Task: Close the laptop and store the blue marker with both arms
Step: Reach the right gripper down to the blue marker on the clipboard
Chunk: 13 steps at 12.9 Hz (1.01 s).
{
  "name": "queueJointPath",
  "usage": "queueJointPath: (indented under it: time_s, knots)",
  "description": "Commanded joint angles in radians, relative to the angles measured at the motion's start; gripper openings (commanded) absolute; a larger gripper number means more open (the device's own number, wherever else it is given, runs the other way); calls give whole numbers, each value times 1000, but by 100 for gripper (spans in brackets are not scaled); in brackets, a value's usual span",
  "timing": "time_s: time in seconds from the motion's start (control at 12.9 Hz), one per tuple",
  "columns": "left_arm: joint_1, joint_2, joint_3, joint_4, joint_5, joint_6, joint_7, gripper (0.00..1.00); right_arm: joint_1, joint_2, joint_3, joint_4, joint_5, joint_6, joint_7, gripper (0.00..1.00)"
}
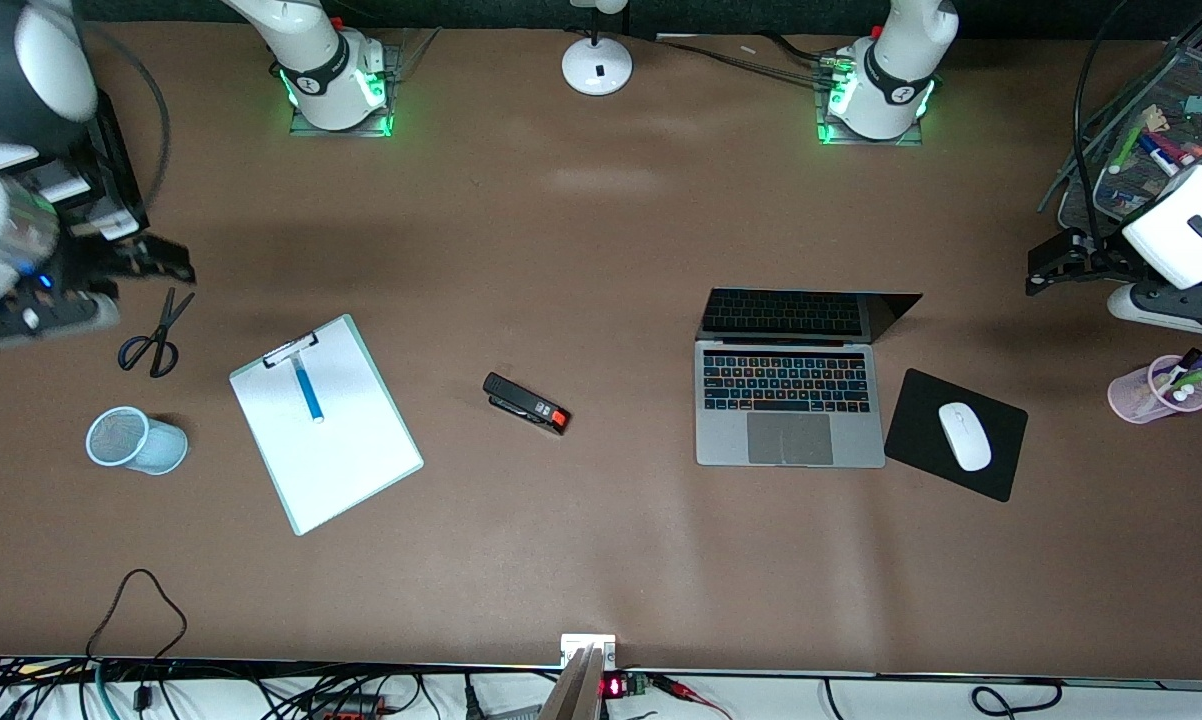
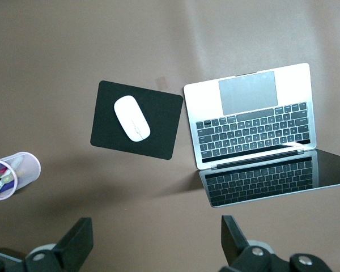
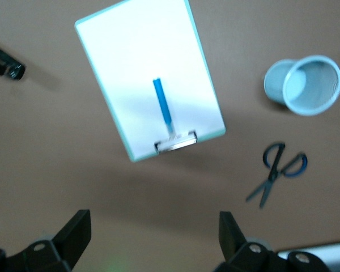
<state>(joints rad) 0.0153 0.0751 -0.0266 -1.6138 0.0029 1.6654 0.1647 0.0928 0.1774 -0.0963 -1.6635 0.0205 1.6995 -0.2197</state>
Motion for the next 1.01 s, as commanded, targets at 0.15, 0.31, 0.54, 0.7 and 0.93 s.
queueJointPath:
  time_s: [0.15,0.31,0.54,0.7,0.93]
  knots:
    - [-3,14,-4,31,17,-42,-11,100,2,131,4,-22,-2,172,-97,91]
    - [-5,14,-7,32,17,-49,-11,100,-1,201,6,-30,10,261,-255,84]
    - [-3,12,-7,32,19,-53,-11,100,13,243,12,-116,15,450,-277,75]
    - [-3,12,-7,32,17,-67,-11,100,25,284,12,-163,13,587,-297,69]
    - [-5,41,-7,28,17,-103,2,100,25,336,16,-160,12,641,-313,59]
